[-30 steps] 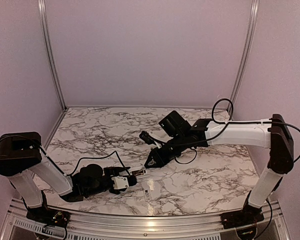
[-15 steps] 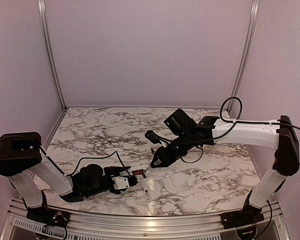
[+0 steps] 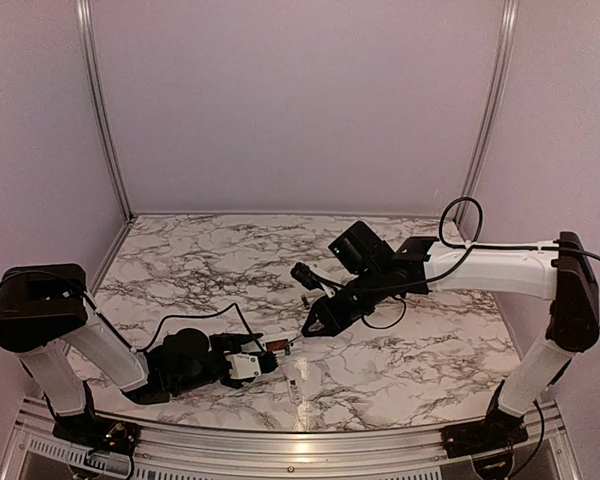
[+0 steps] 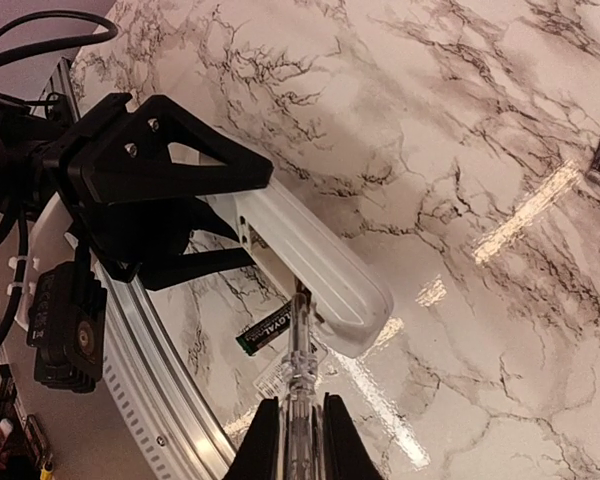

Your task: Unload the batteries from the remote control

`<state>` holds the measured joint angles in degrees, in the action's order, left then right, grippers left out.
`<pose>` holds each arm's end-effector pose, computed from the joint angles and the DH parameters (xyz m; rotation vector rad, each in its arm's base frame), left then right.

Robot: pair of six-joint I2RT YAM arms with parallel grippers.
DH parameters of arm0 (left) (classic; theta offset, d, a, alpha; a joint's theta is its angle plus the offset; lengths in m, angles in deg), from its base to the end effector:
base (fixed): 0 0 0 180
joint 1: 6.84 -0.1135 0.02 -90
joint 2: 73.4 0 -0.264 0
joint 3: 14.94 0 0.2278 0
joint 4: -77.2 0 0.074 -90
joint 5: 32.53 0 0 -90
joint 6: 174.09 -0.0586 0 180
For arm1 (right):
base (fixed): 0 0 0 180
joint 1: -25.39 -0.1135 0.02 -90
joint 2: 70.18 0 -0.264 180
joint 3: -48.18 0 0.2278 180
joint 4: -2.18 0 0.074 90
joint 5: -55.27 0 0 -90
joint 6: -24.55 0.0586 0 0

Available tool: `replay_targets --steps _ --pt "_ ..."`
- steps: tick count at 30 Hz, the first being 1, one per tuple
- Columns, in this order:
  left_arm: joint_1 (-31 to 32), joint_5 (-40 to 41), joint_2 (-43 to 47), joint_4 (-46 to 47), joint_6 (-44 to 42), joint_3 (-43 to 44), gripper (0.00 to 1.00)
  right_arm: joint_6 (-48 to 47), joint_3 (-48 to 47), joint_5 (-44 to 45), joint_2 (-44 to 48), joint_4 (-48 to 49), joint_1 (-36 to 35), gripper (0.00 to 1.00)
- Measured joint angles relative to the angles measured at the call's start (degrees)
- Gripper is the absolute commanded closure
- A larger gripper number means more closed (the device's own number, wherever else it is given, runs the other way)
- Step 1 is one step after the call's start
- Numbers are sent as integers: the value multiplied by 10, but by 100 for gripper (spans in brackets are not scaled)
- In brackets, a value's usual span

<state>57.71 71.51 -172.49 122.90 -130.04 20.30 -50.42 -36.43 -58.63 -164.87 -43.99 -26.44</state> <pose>0.1359 -0.2525 0.1289 1.4417 1.2032 0.0083 0.1894 0.2794 0.2307 -1.0256 2.5290 0.9362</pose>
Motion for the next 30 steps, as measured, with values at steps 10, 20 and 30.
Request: replay_targets --steps 10,20,30 --pt "2 5 -9 -13 -2 15 100 0 37 0 21 30 0 100" --pt "2 21 -29 -14 -2 28 100 1 55 7 31 40 1 100" --pt "3 26 -29 -17 -2 28 100 2 80 7 48 59 1 100"
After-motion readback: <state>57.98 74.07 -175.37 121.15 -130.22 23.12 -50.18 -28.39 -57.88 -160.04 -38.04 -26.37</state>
